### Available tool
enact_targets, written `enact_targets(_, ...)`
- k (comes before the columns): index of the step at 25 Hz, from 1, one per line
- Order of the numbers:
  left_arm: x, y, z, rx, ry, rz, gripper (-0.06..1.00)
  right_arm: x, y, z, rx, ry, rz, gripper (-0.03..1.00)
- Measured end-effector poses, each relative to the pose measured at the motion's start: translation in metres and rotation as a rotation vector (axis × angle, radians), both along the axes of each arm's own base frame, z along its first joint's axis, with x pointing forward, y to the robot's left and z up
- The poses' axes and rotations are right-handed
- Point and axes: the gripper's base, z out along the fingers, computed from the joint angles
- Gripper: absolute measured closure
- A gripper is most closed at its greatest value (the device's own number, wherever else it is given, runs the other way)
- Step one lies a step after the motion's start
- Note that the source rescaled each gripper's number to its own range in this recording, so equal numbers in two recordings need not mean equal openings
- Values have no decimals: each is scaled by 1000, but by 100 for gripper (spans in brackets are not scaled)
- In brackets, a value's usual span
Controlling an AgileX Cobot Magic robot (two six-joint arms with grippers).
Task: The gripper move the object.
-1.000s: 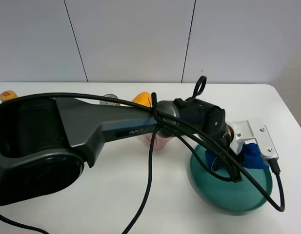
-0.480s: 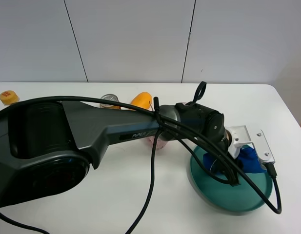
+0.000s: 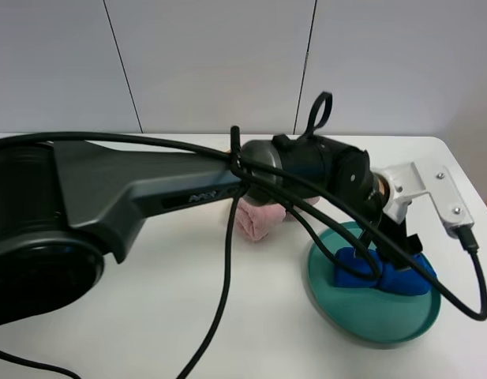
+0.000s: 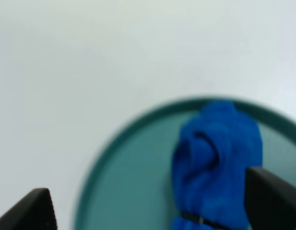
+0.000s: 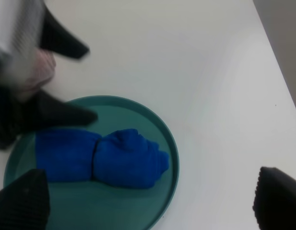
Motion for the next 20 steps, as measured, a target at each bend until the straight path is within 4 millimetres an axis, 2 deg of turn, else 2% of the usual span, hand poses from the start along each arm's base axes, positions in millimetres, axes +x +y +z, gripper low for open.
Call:
enact_targets(2, -4, 7, 43, -68, -39, -1, 23, 0, 0, 0, 0, 0, 0, -3)
enact_targets(3, -7, 14, 71, -112, -69, -3, 23, 0, 0, 0, 0, 0, 0, -3)
enact_targets(6, -20, 49, 157, -205, -192, -12, 23, 0, 0, 0, 0, 0, 0, -3)
enact_targets(9, -34, 112, 245, -250, -377, 12, 23, 0, 0, 0, 0, 0, 0, -3)
enact_targets(12, -44, 190, 308, -242, -510, 120, 23, 0, 0, 0, 0, 0, 0, -3)
enact_targets(14, -55, 244, 337, -208, -571, 217, 23, 0, 0, 0, 0, 0, 0, -3)
enact_targets(16, -69, 297, 357, -164, -596, 342, 23, 0, 0, 0, 0, 0, 0, -3)
enact_targets(20, -105, 386, 372, -32, -591, 625, 23, 0, 0, 0, 0, 0, 0, -3)
